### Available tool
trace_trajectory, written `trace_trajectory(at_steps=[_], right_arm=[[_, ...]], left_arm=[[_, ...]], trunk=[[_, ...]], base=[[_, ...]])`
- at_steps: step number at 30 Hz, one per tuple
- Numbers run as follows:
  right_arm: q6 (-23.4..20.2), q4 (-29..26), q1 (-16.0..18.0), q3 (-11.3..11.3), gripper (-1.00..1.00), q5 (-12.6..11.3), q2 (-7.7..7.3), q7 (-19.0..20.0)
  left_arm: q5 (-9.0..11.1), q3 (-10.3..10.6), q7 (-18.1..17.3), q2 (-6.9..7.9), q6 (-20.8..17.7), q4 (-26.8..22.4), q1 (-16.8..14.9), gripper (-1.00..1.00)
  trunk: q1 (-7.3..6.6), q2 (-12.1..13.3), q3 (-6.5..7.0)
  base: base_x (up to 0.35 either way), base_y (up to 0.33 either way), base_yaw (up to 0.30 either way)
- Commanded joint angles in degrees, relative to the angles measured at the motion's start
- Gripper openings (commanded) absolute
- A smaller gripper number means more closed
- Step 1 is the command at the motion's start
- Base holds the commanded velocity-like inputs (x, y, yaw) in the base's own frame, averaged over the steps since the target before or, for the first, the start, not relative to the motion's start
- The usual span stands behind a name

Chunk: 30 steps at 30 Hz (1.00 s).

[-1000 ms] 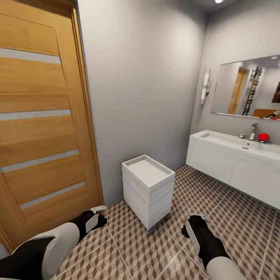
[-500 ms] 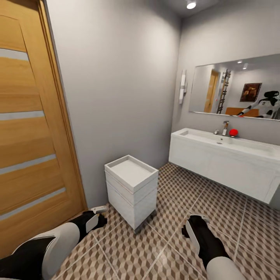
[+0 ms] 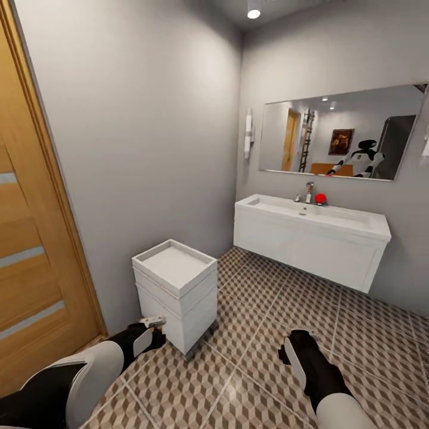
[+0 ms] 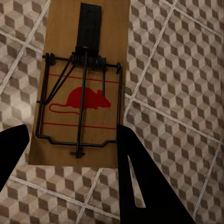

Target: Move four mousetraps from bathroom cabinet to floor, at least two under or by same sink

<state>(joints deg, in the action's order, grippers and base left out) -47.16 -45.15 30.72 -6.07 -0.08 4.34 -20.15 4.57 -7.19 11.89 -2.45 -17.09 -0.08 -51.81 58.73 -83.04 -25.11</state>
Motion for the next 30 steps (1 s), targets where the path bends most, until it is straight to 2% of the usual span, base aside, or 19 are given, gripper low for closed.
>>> trace_trajectory(at_steps=[1,30], right_arm=[[-0.2,-0.1,0.0,-0.2,-1.00,0.0,0.06,-0.2],[-0.2,0.0,0.0,-0.1,-1.00,0.0,0.06,-0.1]], left_arm=[[0.3,-0.3,0.4,-0.03,-0.1,0.0,0.0,-1.00],[0.1,-0.3,0.5,-0.48,-0.1,0.0,0.0,-1.00]], trunk=[[0.00,0.0,-0.07],[0.00,0.0,-0.07]], base=[[0.000,0.000,-0.297],[0.000,0.000,-0.297]])
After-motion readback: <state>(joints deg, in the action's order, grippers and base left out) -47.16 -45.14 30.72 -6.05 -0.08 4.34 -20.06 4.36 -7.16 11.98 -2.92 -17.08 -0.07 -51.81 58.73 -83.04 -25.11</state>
